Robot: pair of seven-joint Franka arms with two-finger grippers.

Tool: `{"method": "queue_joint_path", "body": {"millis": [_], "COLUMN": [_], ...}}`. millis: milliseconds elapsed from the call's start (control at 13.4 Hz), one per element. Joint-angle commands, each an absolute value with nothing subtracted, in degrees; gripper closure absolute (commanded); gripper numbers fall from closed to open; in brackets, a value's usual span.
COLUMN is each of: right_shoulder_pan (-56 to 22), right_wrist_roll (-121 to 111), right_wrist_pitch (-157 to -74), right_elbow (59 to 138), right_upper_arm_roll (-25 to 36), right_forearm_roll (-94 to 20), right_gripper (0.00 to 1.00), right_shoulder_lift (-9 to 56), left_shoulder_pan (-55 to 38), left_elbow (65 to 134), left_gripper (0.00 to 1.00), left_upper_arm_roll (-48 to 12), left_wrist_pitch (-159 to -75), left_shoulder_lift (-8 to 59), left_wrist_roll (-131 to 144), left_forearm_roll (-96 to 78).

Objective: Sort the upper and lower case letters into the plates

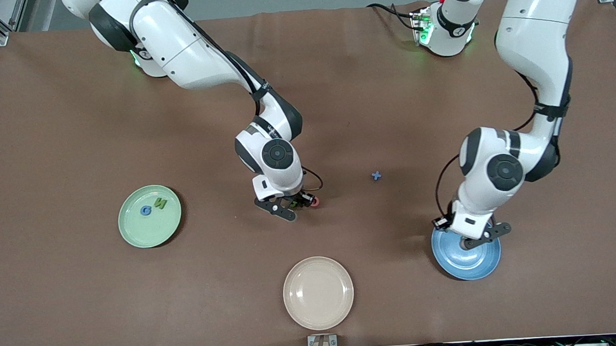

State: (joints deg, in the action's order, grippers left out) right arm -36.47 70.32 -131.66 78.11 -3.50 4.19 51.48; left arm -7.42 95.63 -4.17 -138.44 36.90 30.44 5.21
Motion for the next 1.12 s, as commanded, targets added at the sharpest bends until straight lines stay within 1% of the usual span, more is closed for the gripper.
{"method": "queue_joint_path", "body": {"millis": [0,75,150,224,299,374,524,599,673,748,898,1048], "right_shoulder_pan": [-35.7,-34.2,-32.5,-30.3,-28.0,-25.3,-18.6,-15.6,-12.4,-9.5,-5.6,-3.0], "right_wrist_roll": [70.7,69.5,66.2,62.4,58.3,53.0,40.2,34.4,28.8,23.9,18.1,14.7], "right_wrist_pitch": [-131.2,-129.2,-126.0,-123.3,-122.4,-122.5,-123.0,-123.3,-124.0,-125.1,-129.1,-134.9], "right_elbow": [78.4,78.4,78.6,79.6,81.8,86.0,94.4,98.1,101.0,103.8,108.9,113.5], "right_upper_arm_roll": [-3.2,-3.2,-3.3,-3.4,-3.6,-3.6,-3.8,-3.8,-3.8,-3.8,-3.8,-3.8], "right_forearm_roll": [5.4,5.4,5.4,5.1,4.9,4.8,4.6,4.6,4.6,4.6,4.6,4.6], "right_gripper": [1.00,1.00,1.00,1.00,1.00,1.00,1.00,1.00,1.00,1.00,1.00,1.00], "right_shoulder_lift": [51.0,50.3,48.7,46.5,43.9,40.3,33.3,30.6,28.7,27.3,26.2,26.0], "left_shoulder_pan": [-6.0,-6.1,-6.1,-6.1,-6.2,-6.1,-6.5,-6.3,-6.3,-6.4,-6.6,-7.6], "left_elbow": [92.5,92.4,92.4,92.3,92.4,93.0,96.5,97.5,98.3,98.9,105.0,108.1], "left_gripper": [0.85,0.73,0.48,0.17,0.06,0.01,0.01,0.01,0.02,0.03,0.10,0.16], "left_upper_arm_roll": [-4.7,-4.7,-4.7,-4.7,-4.9,-5.4,-6.0,-7.3,-8.2,-9.5,-12.4,-14.2], "left_wrist_pitch": [-138.3,-138.4,-138.5,-138.6,-138.5,-138.1,-135.8,-133.3,-129.1,-126.8,-128.6,-130.3], "left_shoulder_lift": [39.8,40.8,41.1,41.0,40.4,39.7,35.4,33.2,31.4,30.3,28.0,27.3], "left_wrist_roll": [27.2,27.3,27.4,28.3,28.4,28.4,29.9,31.3,32.2,34.0,42.1,49.8], "left_forearm_roll": [6.2,6.0,5.6,5.5,5.5,5.5,5.4,5.4,5.4,5.4,5.7,6.1]}}
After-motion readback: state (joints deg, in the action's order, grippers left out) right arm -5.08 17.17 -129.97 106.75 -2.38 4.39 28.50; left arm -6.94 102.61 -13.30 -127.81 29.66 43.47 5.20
